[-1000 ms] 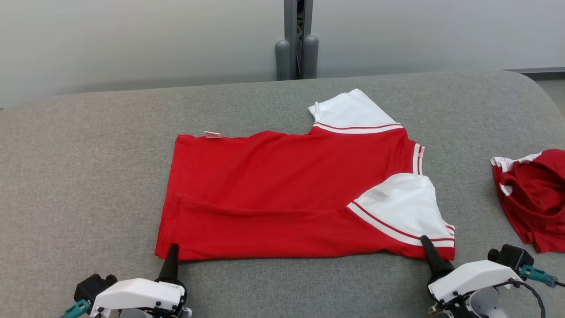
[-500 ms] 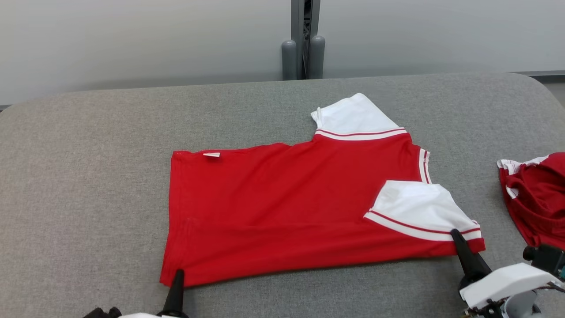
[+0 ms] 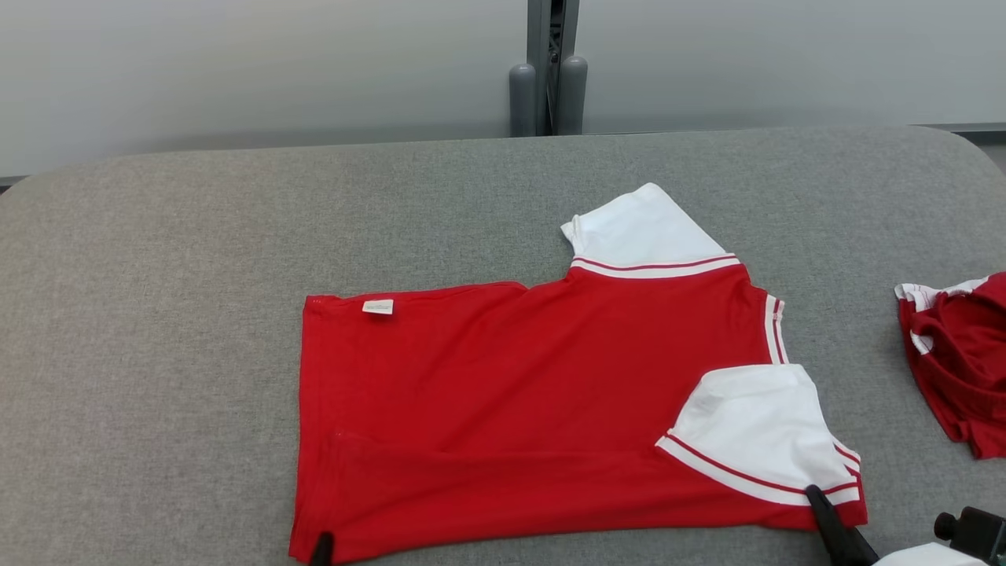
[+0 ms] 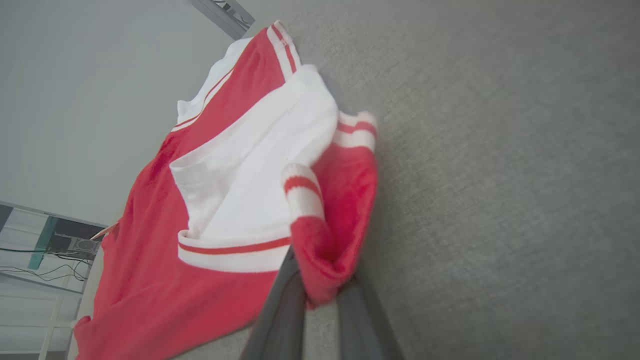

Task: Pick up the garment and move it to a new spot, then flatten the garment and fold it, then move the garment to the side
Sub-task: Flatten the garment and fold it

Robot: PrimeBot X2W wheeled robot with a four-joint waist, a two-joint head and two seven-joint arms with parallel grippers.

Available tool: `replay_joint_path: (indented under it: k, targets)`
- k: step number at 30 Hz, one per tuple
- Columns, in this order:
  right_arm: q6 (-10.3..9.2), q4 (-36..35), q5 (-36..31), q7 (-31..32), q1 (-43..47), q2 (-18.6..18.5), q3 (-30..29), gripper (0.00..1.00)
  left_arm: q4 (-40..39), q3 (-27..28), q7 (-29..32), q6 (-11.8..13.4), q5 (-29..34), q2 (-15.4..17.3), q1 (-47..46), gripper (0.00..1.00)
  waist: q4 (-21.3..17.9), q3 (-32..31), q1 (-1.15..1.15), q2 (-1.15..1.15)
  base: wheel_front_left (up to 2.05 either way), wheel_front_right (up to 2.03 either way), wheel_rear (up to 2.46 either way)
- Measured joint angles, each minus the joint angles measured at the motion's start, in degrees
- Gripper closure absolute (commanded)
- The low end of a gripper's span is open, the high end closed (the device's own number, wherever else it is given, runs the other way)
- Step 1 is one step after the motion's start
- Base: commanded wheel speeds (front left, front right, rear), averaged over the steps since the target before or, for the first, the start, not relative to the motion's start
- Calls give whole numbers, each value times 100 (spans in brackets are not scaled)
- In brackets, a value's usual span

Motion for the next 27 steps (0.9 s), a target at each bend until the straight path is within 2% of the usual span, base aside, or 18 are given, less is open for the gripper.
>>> replay_joint_path:
  k: [10, 11, 12, 13, 14, 15, 27]
  targets:
    - [0, -164, -261, 226, 170, 153, -120, 100, -179, -7, 56, 299, 110, 177, 144, 100, -106, -26, 0, 0, 0, 0, 0]
    - [0, -165, -299, 226, 172, 170, -144, 90, -178, -7, 54, 335, 120, 185, 147, 100, -120, -31, 0, 0, 0, 0, 0]
    - [0, -166, -326, 227, 174, 191, -170, 69, -178, -15, 55, 356, 129, 194, 146, 76, -134, -36, 0, 0, 0, 0, 0]
    - [0, -166, -341, 234, 183, 201, -190, 52, -179, -41, 59, 396, 176, 219, 144, 40, -149, -42, 0, 0, 0, 0, 0]
    - [-1, -163, -353, 247, 199, 209, -235, 8, -180, -76, 60, 413, 259, 261, 142, 15, -163, -49, 0, 0, 0, 0, 0]
    - [-1, -170, -371, 248, 226, 210, -280, 0, -181, -121, 66, 452, 350, 320, 131, 0, -175, -57, 0, 0, 0, 0, 0]
    - [-1, -627, -848, 407, 509, 1, -1100, 0, -196, -412, 189, 923, 1710, 1490, -582, 0, -340, -170, 0, 0, 0, 0, 0]
